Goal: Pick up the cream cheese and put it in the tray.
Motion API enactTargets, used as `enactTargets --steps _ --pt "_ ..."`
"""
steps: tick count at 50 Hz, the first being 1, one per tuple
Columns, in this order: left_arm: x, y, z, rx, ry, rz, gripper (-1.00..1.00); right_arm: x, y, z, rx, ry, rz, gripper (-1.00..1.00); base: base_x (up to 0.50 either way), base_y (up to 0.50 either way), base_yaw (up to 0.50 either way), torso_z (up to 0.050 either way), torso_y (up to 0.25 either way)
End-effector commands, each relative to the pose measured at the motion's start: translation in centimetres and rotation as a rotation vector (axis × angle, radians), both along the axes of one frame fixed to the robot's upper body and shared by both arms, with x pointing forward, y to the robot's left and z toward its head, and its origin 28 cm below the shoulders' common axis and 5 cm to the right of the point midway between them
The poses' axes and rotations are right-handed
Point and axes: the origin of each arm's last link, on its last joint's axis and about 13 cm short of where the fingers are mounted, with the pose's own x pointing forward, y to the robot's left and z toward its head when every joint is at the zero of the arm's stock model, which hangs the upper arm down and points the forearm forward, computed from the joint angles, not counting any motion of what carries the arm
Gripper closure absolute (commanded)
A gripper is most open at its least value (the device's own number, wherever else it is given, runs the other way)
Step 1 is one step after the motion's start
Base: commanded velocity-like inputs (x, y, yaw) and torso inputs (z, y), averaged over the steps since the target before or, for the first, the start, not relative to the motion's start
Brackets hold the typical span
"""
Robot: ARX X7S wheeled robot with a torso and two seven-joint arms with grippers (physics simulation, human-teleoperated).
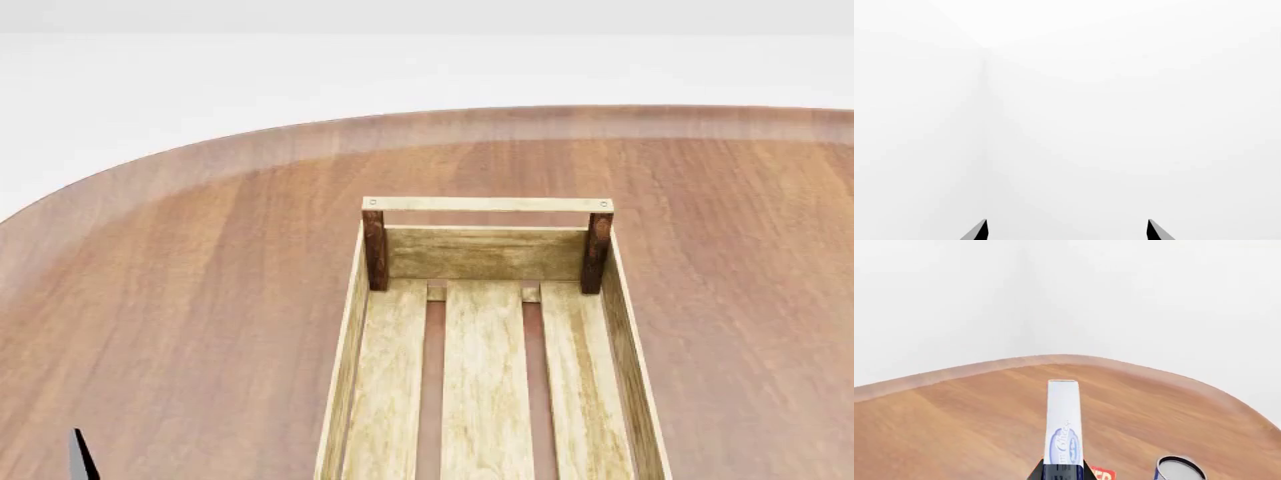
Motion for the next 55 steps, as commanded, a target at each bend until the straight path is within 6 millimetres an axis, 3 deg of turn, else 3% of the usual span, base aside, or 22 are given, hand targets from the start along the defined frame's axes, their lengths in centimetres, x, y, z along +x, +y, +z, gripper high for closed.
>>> enactTargets --steps 1,10,28,55 --pt "0.0 0.0 -0.1 0.001 0.001 -0.001 -1.0 1.4 0.1 1.8 -0.098 0.009 0.045 1.0 0.0 0.0 0.0 0.0 0.0" --pt "0.0 -0.1 -0.1 0.002 0.003 -0.004 -1.0 2.8 0.0 2.1 -0.13 0.044 0.07 1.0 0.0 0.0 0.0 0.0 0.0" --pt "0.0 -0.1 0.0 0.004 0.006 -0.007 -1.0 5.8 0.3 4.6 -0.224 0.093 0.165 1.0 0.0 0.0 0.0 0.0 0.001" --pt "0.2 0.0 -0.1 -0.001 0.011 0.002 -1.0 10.5 1.4 6.8 -0.224 0.103 0.424 1.0 0.0 0.0 0.0 0.0 0.0"
